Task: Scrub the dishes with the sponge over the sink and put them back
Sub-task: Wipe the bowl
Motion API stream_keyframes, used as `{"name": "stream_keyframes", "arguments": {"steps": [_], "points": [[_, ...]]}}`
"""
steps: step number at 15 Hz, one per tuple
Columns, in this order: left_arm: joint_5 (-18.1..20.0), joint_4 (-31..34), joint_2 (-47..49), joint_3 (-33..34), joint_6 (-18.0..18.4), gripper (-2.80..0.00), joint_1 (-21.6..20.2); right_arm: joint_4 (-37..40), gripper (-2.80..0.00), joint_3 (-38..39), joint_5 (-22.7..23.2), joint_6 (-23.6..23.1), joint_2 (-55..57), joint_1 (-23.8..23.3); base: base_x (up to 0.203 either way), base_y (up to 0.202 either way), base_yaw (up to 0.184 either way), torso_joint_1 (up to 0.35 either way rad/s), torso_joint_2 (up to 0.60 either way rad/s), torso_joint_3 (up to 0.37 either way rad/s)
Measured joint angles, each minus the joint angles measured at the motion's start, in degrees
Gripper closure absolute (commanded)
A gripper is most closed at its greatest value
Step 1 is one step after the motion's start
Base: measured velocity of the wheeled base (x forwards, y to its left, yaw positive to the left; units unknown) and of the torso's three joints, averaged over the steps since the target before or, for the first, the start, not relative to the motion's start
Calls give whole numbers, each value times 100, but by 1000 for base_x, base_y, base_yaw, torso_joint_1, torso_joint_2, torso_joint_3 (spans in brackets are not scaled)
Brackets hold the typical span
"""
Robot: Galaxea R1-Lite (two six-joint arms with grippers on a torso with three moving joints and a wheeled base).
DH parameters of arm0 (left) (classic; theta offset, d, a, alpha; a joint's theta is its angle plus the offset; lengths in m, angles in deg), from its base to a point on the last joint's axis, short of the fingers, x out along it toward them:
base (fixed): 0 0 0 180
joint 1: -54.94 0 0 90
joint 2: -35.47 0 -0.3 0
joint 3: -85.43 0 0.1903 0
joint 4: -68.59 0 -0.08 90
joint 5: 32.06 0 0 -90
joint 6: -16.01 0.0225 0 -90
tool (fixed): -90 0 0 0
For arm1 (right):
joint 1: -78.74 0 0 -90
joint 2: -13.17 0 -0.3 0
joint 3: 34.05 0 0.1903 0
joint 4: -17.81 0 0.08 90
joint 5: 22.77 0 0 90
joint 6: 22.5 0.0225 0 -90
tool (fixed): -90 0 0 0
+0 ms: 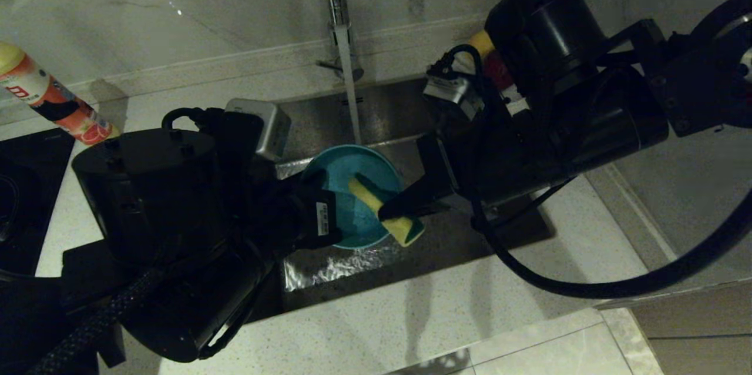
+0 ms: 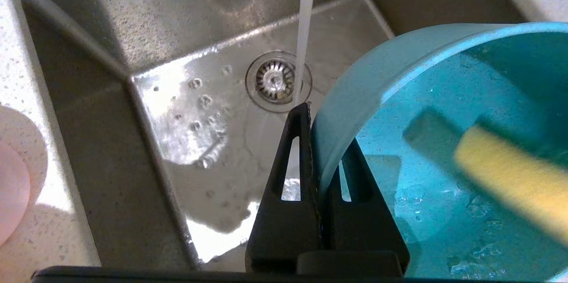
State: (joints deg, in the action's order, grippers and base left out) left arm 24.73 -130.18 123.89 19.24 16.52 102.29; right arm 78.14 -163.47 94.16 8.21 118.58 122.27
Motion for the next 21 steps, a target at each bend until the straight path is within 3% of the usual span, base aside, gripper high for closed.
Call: {"name": "stream_keyframes", "arguments": {"steps": [3,11,21], "points": [[9,-304,9,11,-5,0,4,-35,0,-59,0,-1,149,62,0,0,0,0,0,0],[17,-331,61,-22,5,0,4,-28,0,-375,13,24,411,230,0,0,0,0,0,0],[28,-331,80,55,1,0,13,-361,0,-458,5,15,220,22,0,0,0,0,0,0]]}}
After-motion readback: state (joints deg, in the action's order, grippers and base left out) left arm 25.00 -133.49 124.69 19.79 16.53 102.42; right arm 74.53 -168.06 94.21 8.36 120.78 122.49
